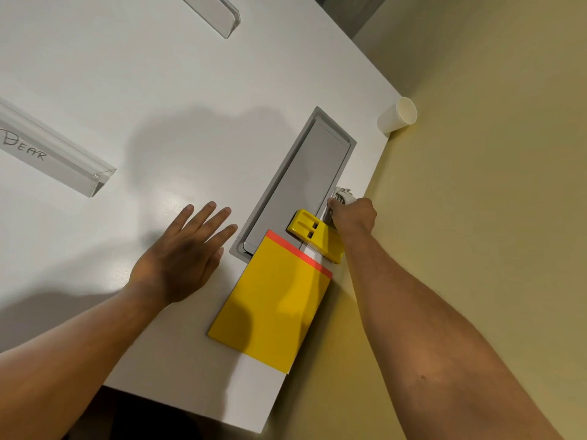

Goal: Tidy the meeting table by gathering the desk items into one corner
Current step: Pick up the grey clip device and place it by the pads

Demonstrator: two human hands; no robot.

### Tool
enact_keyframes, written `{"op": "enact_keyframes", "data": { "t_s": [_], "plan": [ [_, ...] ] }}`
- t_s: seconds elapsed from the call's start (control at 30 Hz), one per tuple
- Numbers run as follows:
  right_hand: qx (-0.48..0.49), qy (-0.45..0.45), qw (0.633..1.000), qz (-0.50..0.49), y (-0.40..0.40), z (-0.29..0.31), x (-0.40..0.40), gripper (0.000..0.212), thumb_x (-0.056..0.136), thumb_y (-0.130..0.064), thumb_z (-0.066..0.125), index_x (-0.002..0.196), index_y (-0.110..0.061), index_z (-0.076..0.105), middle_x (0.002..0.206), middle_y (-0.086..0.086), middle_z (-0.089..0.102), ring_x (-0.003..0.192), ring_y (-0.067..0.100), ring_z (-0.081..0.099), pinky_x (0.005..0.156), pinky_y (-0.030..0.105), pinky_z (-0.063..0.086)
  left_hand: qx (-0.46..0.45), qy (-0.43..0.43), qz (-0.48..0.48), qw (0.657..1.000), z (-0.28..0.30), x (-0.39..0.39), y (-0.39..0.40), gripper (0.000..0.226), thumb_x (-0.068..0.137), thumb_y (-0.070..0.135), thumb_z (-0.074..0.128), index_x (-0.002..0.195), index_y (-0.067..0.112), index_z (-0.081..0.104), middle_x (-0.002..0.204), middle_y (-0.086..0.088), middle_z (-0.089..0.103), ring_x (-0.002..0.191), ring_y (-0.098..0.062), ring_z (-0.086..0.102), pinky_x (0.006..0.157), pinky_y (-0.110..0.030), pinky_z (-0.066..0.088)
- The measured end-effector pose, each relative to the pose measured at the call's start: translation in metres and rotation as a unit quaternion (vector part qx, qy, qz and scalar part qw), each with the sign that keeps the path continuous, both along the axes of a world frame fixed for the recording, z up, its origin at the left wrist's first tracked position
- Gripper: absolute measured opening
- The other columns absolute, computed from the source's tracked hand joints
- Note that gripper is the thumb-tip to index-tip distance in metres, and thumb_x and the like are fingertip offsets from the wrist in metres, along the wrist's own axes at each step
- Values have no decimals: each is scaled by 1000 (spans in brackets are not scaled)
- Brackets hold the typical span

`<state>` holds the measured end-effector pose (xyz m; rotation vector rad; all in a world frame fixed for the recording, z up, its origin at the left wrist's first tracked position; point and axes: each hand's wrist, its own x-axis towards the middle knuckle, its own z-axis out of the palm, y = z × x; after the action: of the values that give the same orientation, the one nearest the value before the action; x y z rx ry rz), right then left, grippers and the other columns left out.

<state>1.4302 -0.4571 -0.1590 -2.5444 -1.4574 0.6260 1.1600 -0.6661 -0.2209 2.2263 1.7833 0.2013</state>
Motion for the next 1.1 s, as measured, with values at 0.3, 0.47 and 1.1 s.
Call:
{"op": "enact_keyframes", "data": {
  "t_s": [0.3, 0.47, 1.1],
  "plan": [
    [-9, 13, 999, -34, -3, -1, -6, 60, 87, -36, 84, 129, -3, 57, 129, 15, 67, 111, 30, 69, 76, 31, 54, -16, -2, 1, 1000, 5, -1, 0, 59, 109, 39, 20, 161, 22, 41, 174, -8, 27, 162, -31, 24, 131, -54, 21],
    [-13, 12, 999, -36, -2, -2, -5, 61, 86, -36, 85, 129, -3, 57, 129, 15, 67, 110, 30, 70, 78, 34, 57, -19, -2, 0, 1000, 8, 0, 0, 60, 109, 40, 19, 161, 21, 42, 173, -9, 28, 162, -33, 25, 130, -55, 23],
    [174, -53, 975, 127, -68, 45, -36, 54, 110, -39, 43, 155, -9, 42, 158, 12, 43, 144, 29, 41, 111, 40, 43, 48, -5, 21, 999, -9, 4, -10, 60, 111, 43, 22, 164, 19, 35, 176, -6, 22, 165, -27, 14, 133, -52, 12]
  ]
}}
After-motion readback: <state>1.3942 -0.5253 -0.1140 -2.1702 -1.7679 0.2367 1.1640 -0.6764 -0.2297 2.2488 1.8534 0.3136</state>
